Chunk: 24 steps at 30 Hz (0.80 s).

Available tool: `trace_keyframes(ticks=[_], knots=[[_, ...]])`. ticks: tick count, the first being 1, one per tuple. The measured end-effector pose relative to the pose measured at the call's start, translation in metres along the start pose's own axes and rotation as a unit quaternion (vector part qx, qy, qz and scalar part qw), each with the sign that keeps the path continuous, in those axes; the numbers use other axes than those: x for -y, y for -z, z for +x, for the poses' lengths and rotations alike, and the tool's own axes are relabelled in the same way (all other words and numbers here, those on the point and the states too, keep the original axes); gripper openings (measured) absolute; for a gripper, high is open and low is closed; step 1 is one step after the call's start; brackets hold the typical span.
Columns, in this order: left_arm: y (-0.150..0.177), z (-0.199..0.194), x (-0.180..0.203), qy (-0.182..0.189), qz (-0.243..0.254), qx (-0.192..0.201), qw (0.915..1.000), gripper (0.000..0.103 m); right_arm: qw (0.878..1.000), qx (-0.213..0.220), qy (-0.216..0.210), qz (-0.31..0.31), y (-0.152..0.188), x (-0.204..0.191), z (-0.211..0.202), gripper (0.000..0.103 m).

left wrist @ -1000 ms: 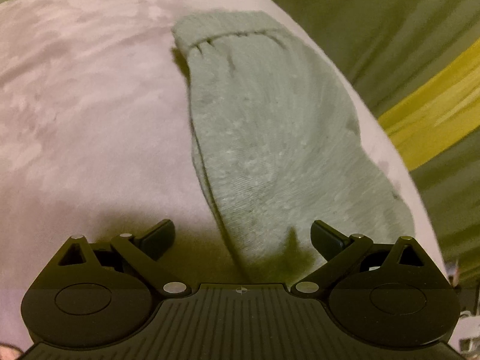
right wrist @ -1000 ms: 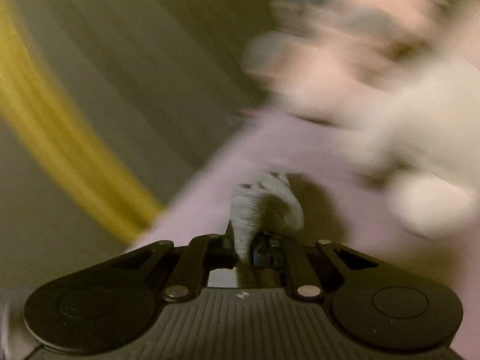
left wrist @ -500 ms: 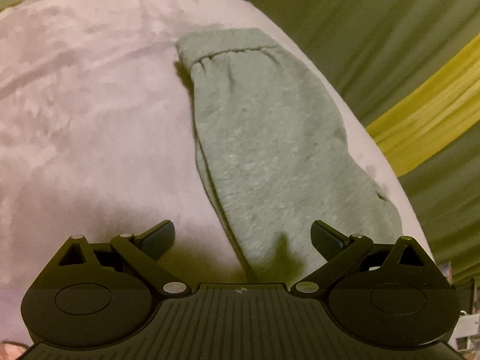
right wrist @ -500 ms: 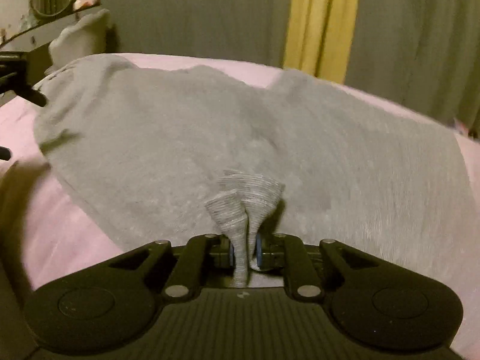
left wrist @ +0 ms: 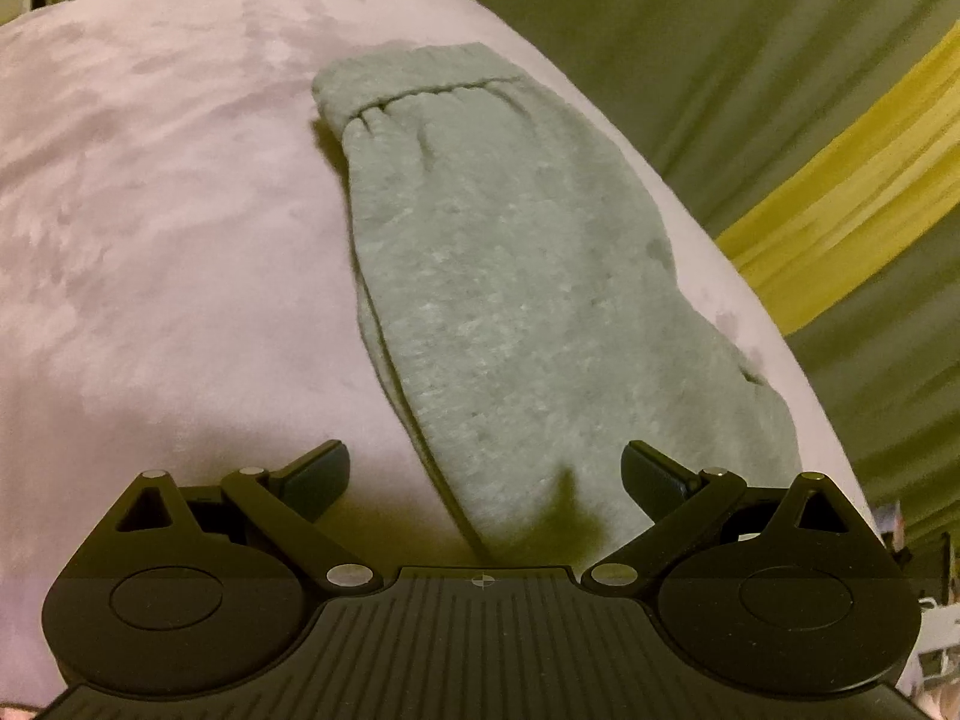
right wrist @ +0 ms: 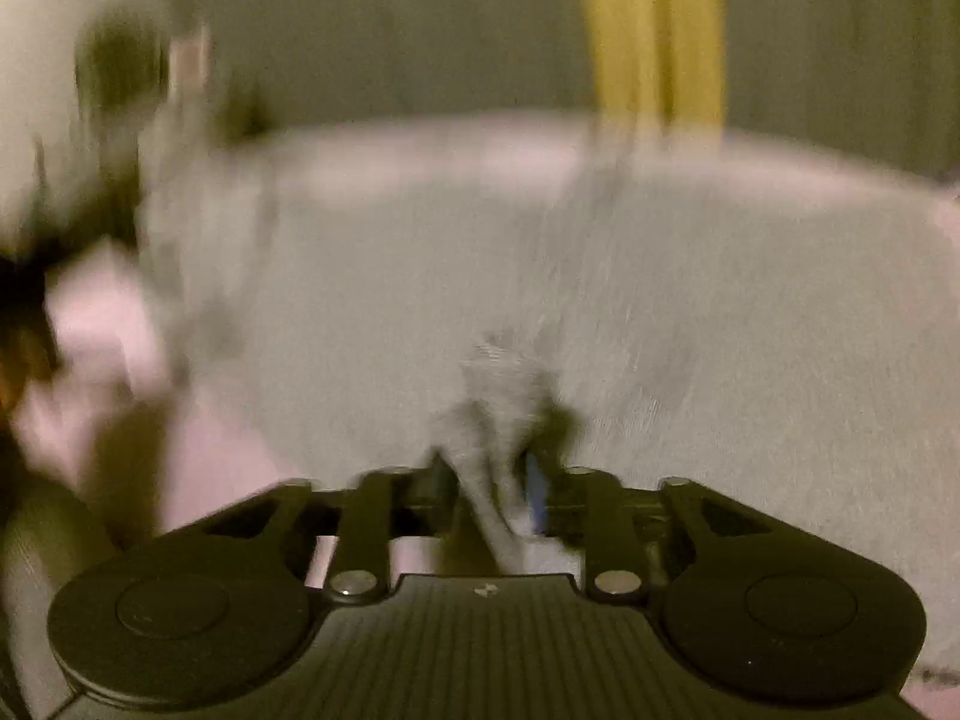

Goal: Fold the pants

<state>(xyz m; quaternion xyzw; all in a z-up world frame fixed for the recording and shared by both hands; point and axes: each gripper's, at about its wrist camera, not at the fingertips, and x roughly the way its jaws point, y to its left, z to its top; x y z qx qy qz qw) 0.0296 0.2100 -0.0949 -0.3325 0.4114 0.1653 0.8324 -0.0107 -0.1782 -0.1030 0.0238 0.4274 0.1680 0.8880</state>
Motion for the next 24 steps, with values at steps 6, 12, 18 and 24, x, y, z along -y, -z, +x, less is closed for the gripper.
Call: trace_keyframes(ticks=[6, 12, 18, 24], knots=[[0.009, -0.014, 0.028, 0.034, 0.095, 0.011, 0.9949, 0.101, 0.991, 0.109, -0.067, 0.042, -0.018, 0.019, -0.060, 0.089], [0.052, -0.019, 0.106, 0.090, 0.276, -0.012, 0.9568, 0.101, 0.978, 0.102, 0.025, 0.181, -0.016, 0.098, -0.060, 0.095], [0.099, 0.010, 0.185, 0.126, 0.379, -0.058, 0.9149, 0.101, 0.956, 0.101, 0.033, 0.273, -0.004, 0.139, -0.061, 0.091], [0.110, 0.081, 0.218, 0.094, 0.364, -0.137, 0.9166, 0.101, 0.955, 0.069, 0.059, 0.282, 0.008, 0.158, -0.057, 0.098]])
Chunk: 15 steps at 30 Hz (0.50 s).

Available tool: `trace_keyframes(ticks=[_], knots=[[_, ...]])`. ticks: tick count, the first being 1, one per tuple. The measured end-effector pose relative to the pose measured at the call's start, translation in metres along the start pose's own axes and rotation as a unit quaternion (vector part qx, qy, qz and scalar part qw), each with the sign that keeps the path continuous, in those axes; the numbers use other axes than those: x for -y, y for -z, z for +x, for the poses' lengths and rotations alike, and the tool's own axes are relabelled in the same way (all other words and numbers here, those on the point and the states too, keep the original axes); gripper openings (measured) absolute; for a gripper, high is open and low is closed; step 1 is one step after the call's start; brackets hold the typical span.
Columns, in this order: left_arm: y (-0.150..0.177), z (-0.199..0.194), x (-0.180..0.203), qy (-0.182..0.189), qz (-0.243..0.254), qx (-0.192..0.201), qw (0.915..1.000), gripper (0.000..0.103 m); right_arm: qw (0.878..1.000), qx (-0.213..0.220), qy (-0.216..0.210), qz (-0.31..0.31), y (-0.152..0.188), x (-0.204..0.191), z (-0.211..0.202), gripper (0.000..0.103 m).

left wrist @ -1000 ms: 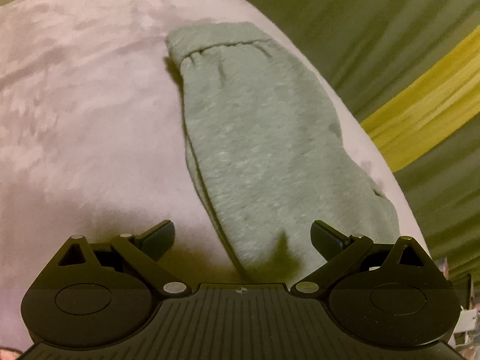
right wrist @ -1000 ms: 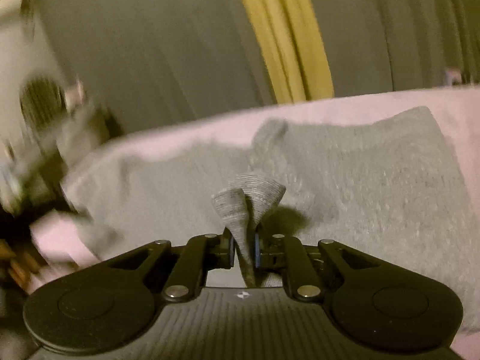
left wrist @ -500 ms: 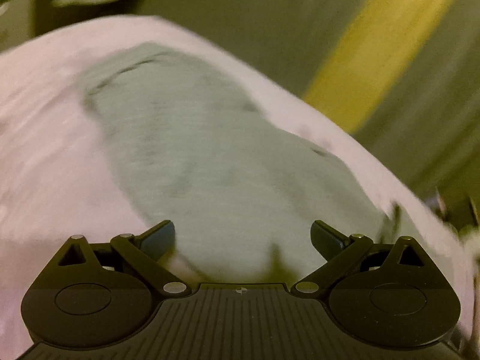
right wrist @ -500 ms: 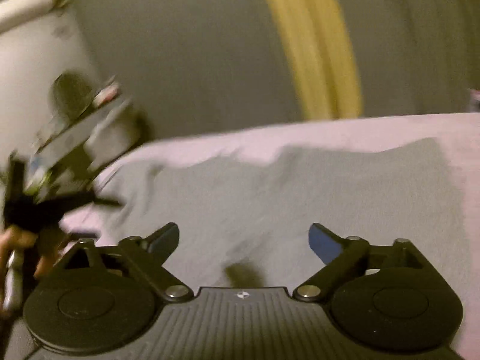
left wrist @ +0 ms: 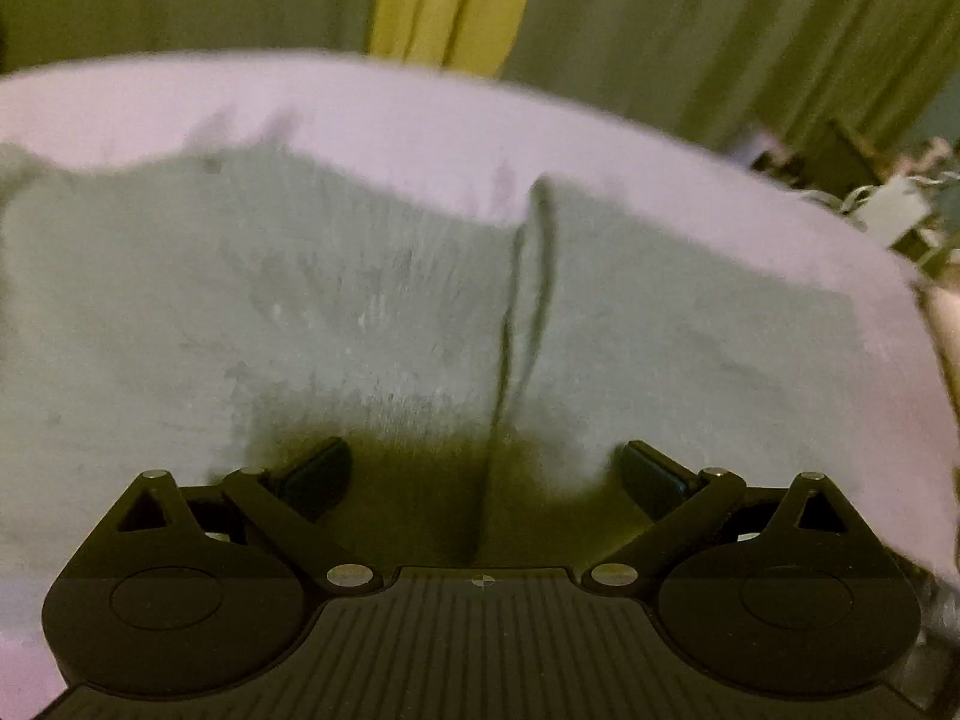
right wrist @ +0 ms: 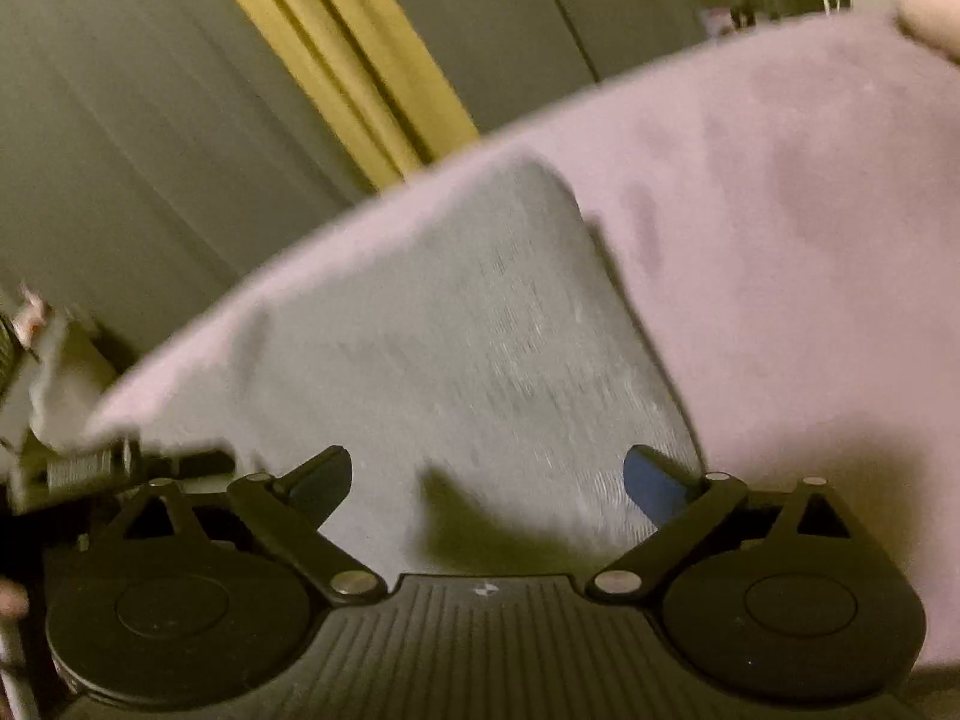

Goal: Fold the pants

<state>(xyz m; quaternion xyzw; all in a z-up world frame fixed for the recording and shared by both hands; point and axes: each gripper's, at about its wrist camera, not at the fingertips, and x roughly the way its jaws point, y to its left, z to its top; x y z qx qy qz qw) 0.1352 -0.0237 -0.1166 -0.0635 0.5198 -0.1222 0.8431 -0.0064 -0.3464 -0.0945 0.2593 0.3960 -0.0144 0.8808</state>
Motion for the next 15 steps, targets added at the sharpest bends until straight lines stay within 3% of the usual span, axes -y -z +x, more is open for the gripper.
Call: trace_keyframes(ticks=[4, 6, 9, 11, 12, 14, 15], knots=[[-0.003, 0.007, 0.019, -0.013, 0.050, 0.009, 0.9986, 0.098, 0.998, 0.037, 0.015, -0.057, -0.004, -0.014, -0.010, 0.098], [-0.002, 0.004, 0.028, 0.011, 0.074, 0.022, 0.9970, 0.096, 0.997, 0.068, -0.002, -0.045, -0.004, -0.009, -0.017, 0.098], [-0.007, 0.014, 0.033, 0.021, 0.075, 0.009, 0.9969, 0.089, 0.995, 0.084, -0.052, 0.009, -0.007, 0.009, -0.021, 0.093], [-0.010, 0.022, 0.030, 0.017, 0.064, 0.008, 0.9978, 0.090, 0.991, 0.091, -0.088, 0.032, -0.015, 0.014, -0.022, 0.071], [-0.011, 0.022, 0.029, 0.022, 0.058, 0.011, 0.9980, 0.089, 0.990, 0.095, -0.099, 0.041, -0.021, 0.013, -0.020, 0.065], [-0.011, 0.018, 0.028, 0.031, 0.056, 0.017, 0.9978, 0.079, 0.988, 0.103, -0.102, 0.046, -0.028, 0.012, -0.019, 0.052], [-0.010, 0.017, 0.030, 0.031, 0.062, 0.018, 0.9974, 0.064, 0.990, 0.096, -0.093, 0.045, -0.031, 0.014, -0.013, 0.050]])
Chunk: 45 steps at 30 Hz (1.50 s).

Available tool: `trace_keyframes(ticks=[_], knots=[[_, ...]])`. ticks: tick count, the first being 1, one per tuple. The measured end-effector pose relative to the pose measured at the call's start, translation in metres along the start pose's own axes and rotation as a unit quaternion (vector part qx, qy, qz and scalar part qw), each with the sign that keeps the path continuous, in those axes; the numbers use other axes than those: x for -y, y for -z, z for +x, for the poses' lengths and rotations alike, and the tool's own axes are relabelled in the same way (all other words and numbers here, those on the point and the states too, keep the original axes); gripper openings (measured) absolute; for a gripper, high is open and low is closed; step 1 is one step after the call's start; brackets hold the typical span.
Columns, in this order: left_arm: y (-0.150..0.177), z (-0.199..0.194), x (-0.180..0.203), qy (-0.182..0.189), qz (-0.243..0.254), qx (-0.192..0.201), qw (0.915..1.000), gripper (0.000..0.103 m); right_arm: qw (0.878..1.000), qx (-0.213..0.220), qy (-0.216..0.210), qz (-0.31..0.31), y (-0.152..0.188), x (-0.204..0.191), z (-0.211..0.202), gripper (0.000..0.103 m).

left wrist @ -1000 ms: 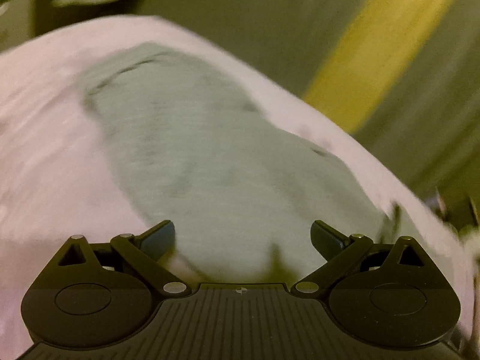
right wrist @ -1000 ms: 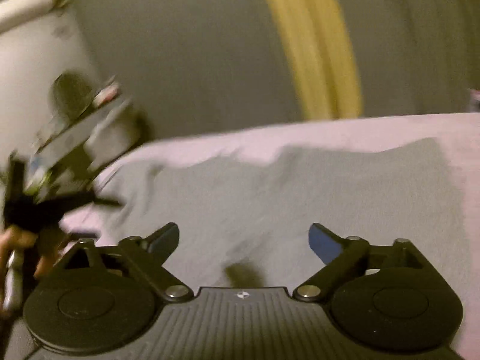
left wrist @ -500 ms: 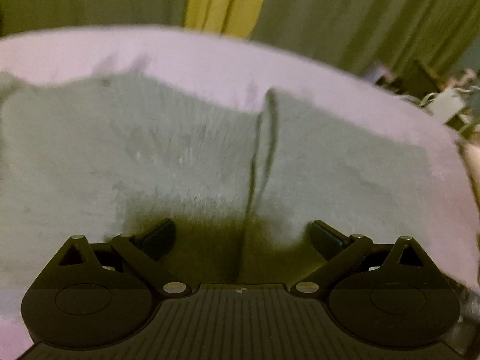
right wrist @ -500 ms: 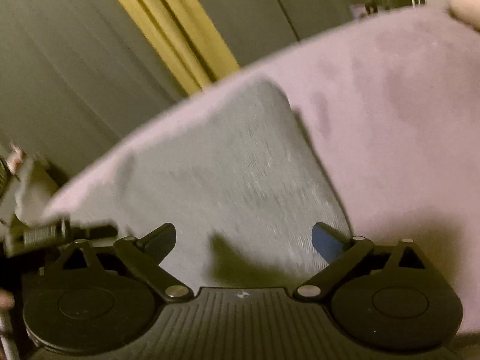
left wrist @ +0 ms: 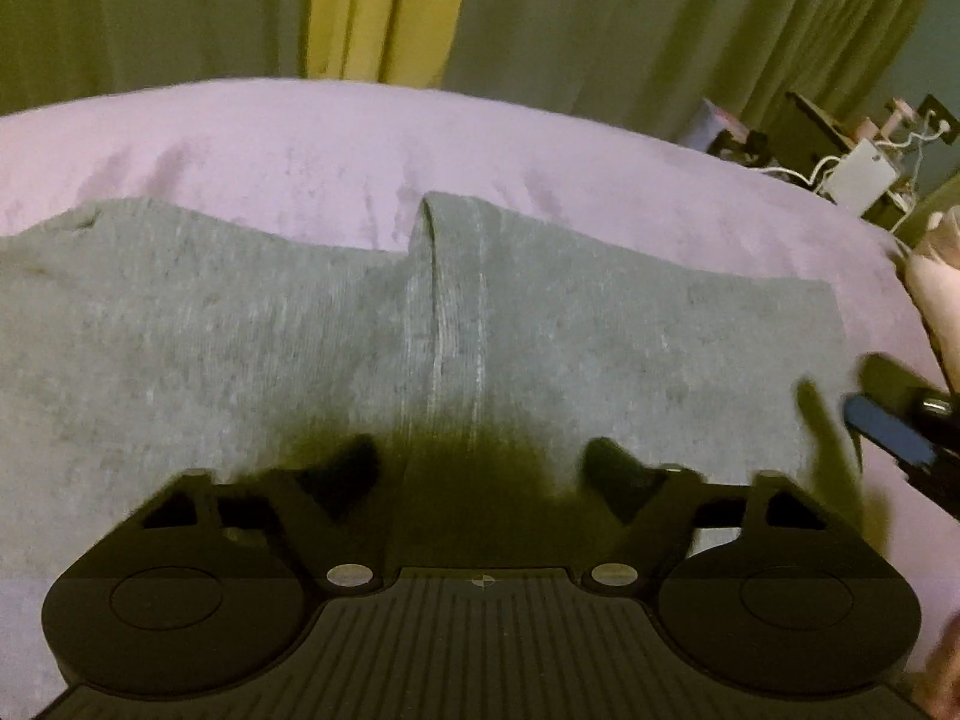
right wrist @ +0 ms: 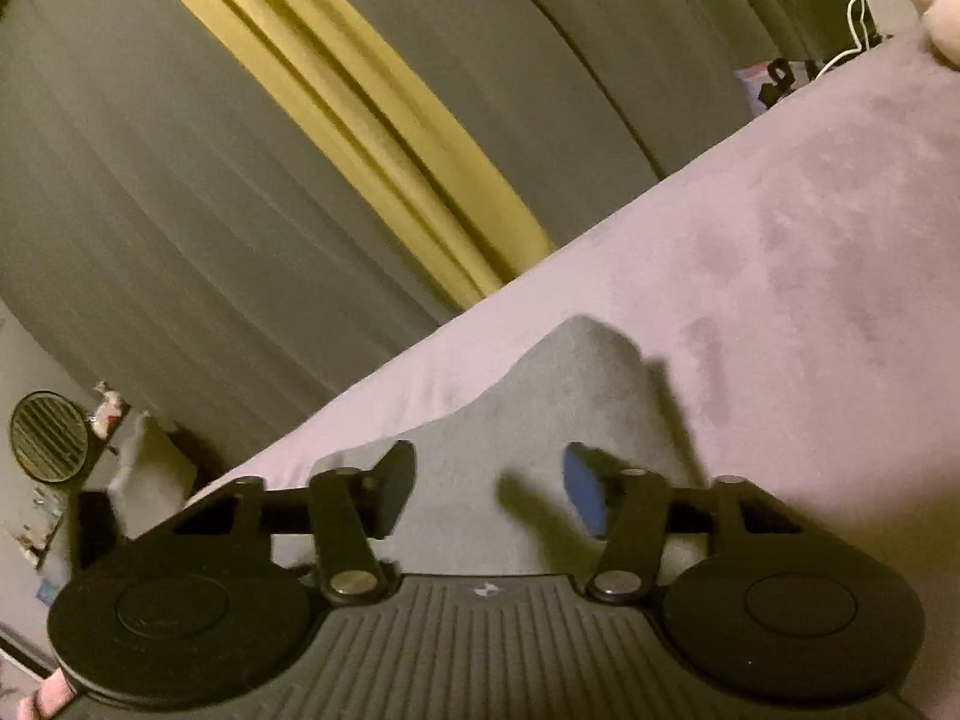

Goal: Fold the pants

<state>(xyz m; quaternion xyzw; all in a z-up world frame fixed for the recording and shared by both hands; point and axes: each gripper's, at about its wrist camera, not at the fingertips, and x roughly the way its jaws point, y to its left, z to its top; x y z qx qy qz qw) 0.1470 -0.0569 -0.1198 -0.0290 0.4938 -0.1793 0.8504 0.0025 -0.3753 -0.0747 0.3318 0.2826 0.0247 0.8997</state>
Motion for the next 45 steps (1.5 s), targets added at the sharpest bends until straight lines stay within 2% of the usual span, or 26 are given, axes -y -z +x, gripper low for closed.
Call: trace_keyframes(ticks=[1, 2, 3, 4, 5, 6, 8, 9, 10, 14, 15, 19, 21, 24, 27, 29, 32, 35, 40, 45], knots=[[0.001, -0.001, 0.001, 0.007, 0.007, -0.002, 0.9999, 0.051, 1.000, -0.014, 0.010, 0.005, 0.002, 0.003, 0.012, 0.046], [0.001, -0.003, 0.000, 0.011, 0.007, -0.004, 0.9999, 0.049, 0.999, -0.036, 0.027, 0.017, 0.006, 0.005, 0.024, 0.039], [-0.001, -0.005, 0.002, 0.011, 0.006, -0.002, 0.9999, 0.040, 0.997, -0.054, 0.042, 0.031, 0.010, 0.012, 0.032, 0.033], [-0.001, -0.007, 0.001, 0.015, 0.006, 0.000, 0.9999, 0.027, 0.997, -0.048, 0.049, 0.041, 0.015, 0.017, 0.031, 0.025], [-0.001, -0.009, -0.001, 0.023, 0.005, 0.002, 0.9997, 0.025, 0.997, -0.040, 0.043, 0.052, 0.016, 0.018, 0.026, 0.026], [-0.001, -0.012, -0.002, 0.030, 0.003, 0.006, 0.9995, 0.025, 0.997, -0.034, 0.034, 0.065, 0.015, 0.018, 0.021, 0.027], [-0.001, -0.010, -0.006, 0.041, -0.002, 0.011, 0.9991, 0.027, 0.997, -0.015, 0.019, 0.072, 0.018, 0.017, 0.010, 0.039], [-0.001, -0.007, -0.006, 0.036, -0.004, 0.007, 0.9993, 0.037, 0.998, -0.012, 0.020, 0.065, 0.021, 0.015, 0.008, 0.040], [0.001, -0.004, -0.009, 0.030, -0.007, 0.002, 0.9995, 0.040, 0.998, -0.015, 0.024, 0.060, 0.025, 0.013, 0.005, 0.040], [-0.008, 0.004, -0.006, 0.028, -0.020, -0.008, 0.9994, 0.043, 0.998, -0.025, 0.040, 0.042, 0.026, 0.005, 0.008, 0.041], [-0.011, 0.006, -0.004, 0.023, -0.022, -0.011, 0.9994, 0.042, 0.998, -0.025, 0.042, 0.035, 0.027, 0.003, 0.008, 0.041], [-0.018, 0.007, 0.000, 0.028, -0.016, -0.013, 0.9994, 0.019, 0.998, -0.024, 0.046, 0.022, 0.028, 0.001, 0.009, 0.042], [-0.017, 0.003, -0.002, 0.033, -0.025, -0.006, 0.9991, 0.017, 0.999, -0.021, 0.044, 0.013, 0.029, -0.002, 0.010, 0.046], [-0.015, -0.011, 0.005, 0.025, -0.009, 0.014, 0.9995, 0.016, 0.999, -0.011, 0.038, 0.007, 0.028, 0.001, 0.014, 0.057], [-0.013, -0.032, 0.011, 0.025, 0.001, 0.037, 0.9990, 0.015, 0.999, 0.008, 0.043, -0.008, 0.028, -0.002, 0.014, 0.060], [-0.012, -0.044, 0.011, 0.023, 0.000, 0.048, 0.9986, 0.015, 0.999, 0.014, 0.050, -0.018, 0.028, -0.004, 0.010, 0.066], [-0.011, -0.055, 0.006, 0.007, 0.004, 0.059, 0.9982, 0.015, 0.999, 0.012, 0.047, -0.019, 0.029, -0.004, 0.008, 0.066], [-0.012, -0.059, 0.004, -0.031, 0.011, 0.064, 0.9974, 0.015, 0.998, 0.002, 0.049, -0.029, 0.031, -0.009, 0.012, 0.066], [-0.013, -0.062, 0.004, -0.036, 0.006, 0.061, 0.9975, 0.016, 0.997, -0.001, 0.057, -0.055, 0.034, -0.017, 0.016, 0.071], [-0.012, -0.065, 0.003, -0.045, 0.013, 0.064, 0.9968, 0.016, 0.996, -0.005, 0.061, -0.059, 0.034, -0.015, 0.021, 0.071]])
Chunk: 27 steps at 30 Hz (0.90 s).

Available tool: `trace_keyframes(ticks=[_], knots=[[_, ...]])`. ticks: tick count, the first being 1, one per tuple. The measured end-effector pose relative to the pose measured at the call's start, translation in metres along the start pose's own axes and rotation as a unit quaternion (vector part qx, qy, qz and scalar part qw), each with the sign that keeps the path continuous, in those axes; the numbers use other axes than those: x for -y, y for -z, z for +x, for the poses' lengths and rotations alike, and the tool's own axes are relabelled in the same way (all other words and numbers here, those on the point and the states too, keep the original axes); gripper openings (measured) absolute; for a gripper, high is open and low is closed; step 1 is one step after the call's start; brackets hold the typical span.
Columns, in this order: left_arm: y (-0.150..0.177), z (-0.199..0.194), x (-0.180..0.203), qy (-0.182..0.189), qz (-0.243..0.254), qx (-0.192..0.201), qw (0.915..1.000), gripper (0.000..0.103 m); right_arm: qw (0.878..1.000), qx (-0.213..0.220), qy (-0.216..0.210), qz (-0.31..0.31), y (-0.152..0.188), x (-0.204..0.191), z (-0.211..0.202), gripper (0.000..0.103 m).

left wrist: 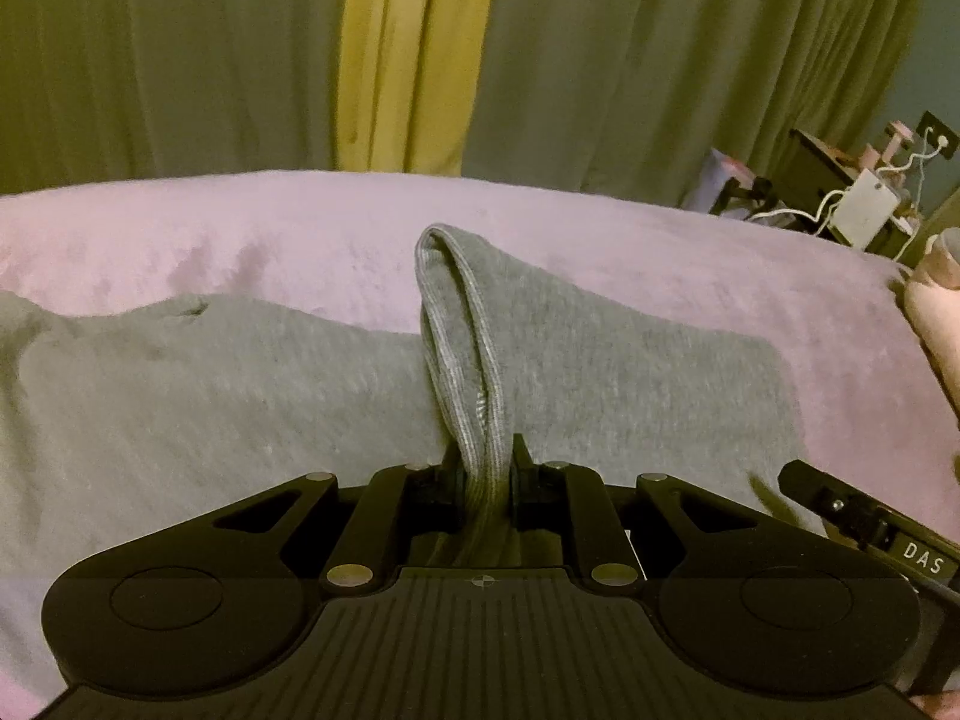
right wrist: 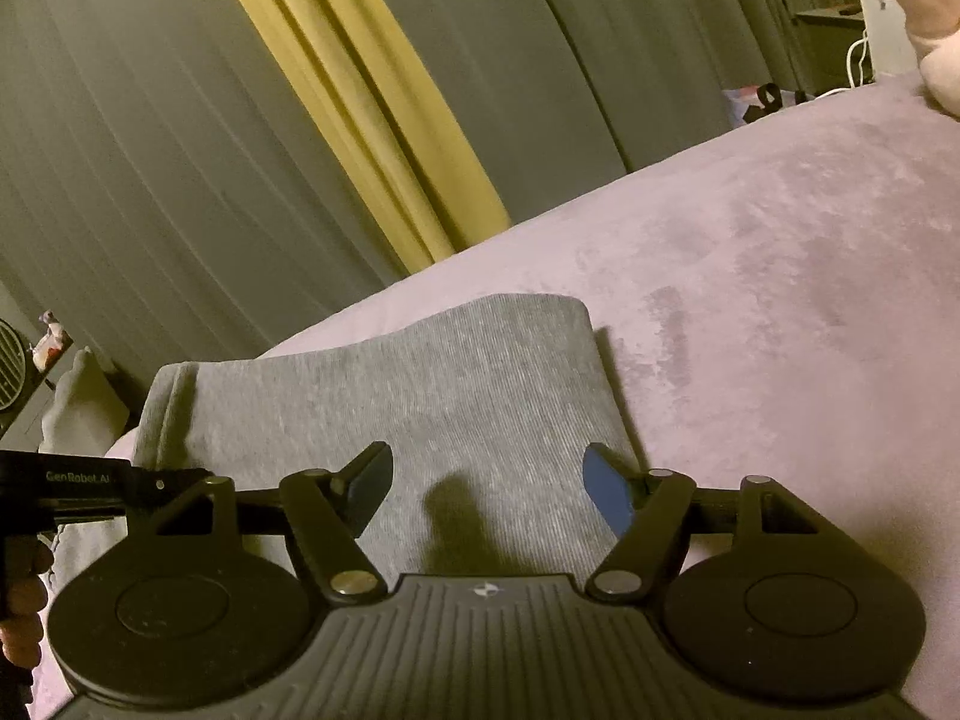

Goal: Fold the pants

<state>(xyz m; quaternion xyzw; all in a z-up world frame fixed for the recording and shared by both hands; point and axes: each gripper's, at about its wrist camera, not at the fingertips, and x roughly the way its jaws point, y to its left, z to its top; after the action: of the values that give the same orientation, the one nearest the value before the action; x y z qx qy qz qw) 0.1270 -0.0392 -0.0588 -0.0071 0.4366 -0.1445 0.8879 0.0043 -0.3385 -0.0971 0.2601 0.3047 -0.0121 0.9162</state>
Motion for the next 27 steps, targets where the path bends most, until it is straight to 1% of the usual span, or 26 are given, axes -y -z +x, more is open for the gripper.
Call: trace_keyframes(ticks=[2, 5, 7, 9, 10, 12, 13, 14, 15, 16, 18, 20, 21, 23, 24, 25, 26, 27], knots=[[-0.001, 0.001, 0.001, -0.008, 0.003, 0.003, 1.0000, 0.016, 1.000, -0.005, 0.003, -0.001, 0.000, 0.001, 0.002, 0.071], [-0.005, -0.005, -0.008, -0.011, -0.007, 0.008, 0.9999, 0.016, 1.000, -0.009, -0.003, -0.004, 0.000, -0.001, 0.002, 0.071], [-0.007, -0.008, -0.015, -0.029, -0.013, 0.009, 0.9994, 0.016, 1.000, -0.008, -0.003, -0.016, 0.001, -0.004, 0.003, 0.071], [-0.007, -0.007, -0.020, -0.059, -0.002, 0.018, 0.9981, 0.017, 0.999, -0.013, 0.003, -0.031, 0.002, -0.007, 0.006, 0.077], [-0.004, -0.002, -0.023, -0.074, 0.002, 0.013, 0.9971, 0.018, 0.999, -0.019, 0.009, -0.038, 0.004, -0.009, 0.009, 0.082], [0.003, 0.006, -0.030, -0.086, -0.001, -0.017, 0.9961, 0.020, 0.998, -0.043, 0.022, -0.044, 0.006, -0.008, 0.018, 0.082], [0.007, 0.004, -0.032, -0.089, -0.002, -0.020, 0.9959, 0.026, 0.997, -0.054, 0.029, -0.042, 0.007, -0.007, 0.023, 0.082], [0.011, -0.001, -0.035, -0.087, -0.007, -0.014, 0.9961, 0.030, 0.996, -0.065, 0.037, -0.038, 0.008, -0.005, 0.027, 0.082], [0.015, -0.008, -0.037, -0.085, -0.015, -0.008, 0.9963, 0.044, 0.996, -0.067, 0.041, -0.032, 0.008, -0.003, 0.029, 0.082], [0.019, -0.016, -0.040, -0.080, -0.024, -0.005, 0.9965, 0.051, 0.997, -0.064, 0.039, -0.028, 0.007, -0.002, 0.028, 0.083], [0.029, -0.033, -0.047, -0.058, -0.043, 0.000, 0.9974, 0.052, 0.997, -0.057, 0.039, -0.028, 0.005, -0.002, 0.026, 0.083], [0.041, -0.044, -0.053, -0.026, -0.055, -0.012, 0.9980, 0.059, 0.997, -0.055, 0.042, -0.038, 0.006, -0.004, 0.025, 0.084], [0.047, -0.047, -0.054, -0.018, -0.066, -0.016, 0.9975, 0.064, 0.997, -0.055, 0.044, -0.043, 0.007, -0.006, 0.025, 0.084], [0.063, -0.048, -0.057, -0.011, -0.081, -0.038, 0.9960, 0.066, 0.996, -0.054, 0.042, -0.052, 0.009, -0.012, 0.024, 0.084], [0.069, -0.047, -0.057, -0.008, -0.082, -0.045, 0.9955, 0.063, 0.996, -0.053, 0.040, -0.060, 0.011, -0.017, 0.022, 0.084], [0.075, -0.044, -0.057, -0.005, -0.083, -0.054, 0.9950, 0.057, 0.995, -0.051, 0.042, -0.069, 0.013, -0.022, 0.021, 0.084], [0.080, -0.040, -0.055, -0.004, -0.083, -0.066, 0.9944, 0.053, 0.995, -0.047, 0.042, -0.081, 0.016, -0.029, 0.018, 0.087], [0.082, -0.038, -0.053, -0.009, -0.080, -0.067, 0.9945, 0.050, 0.994, -0.043, 0.042, -0.094, 0.018, -0.035, 0.017, 0.088]])
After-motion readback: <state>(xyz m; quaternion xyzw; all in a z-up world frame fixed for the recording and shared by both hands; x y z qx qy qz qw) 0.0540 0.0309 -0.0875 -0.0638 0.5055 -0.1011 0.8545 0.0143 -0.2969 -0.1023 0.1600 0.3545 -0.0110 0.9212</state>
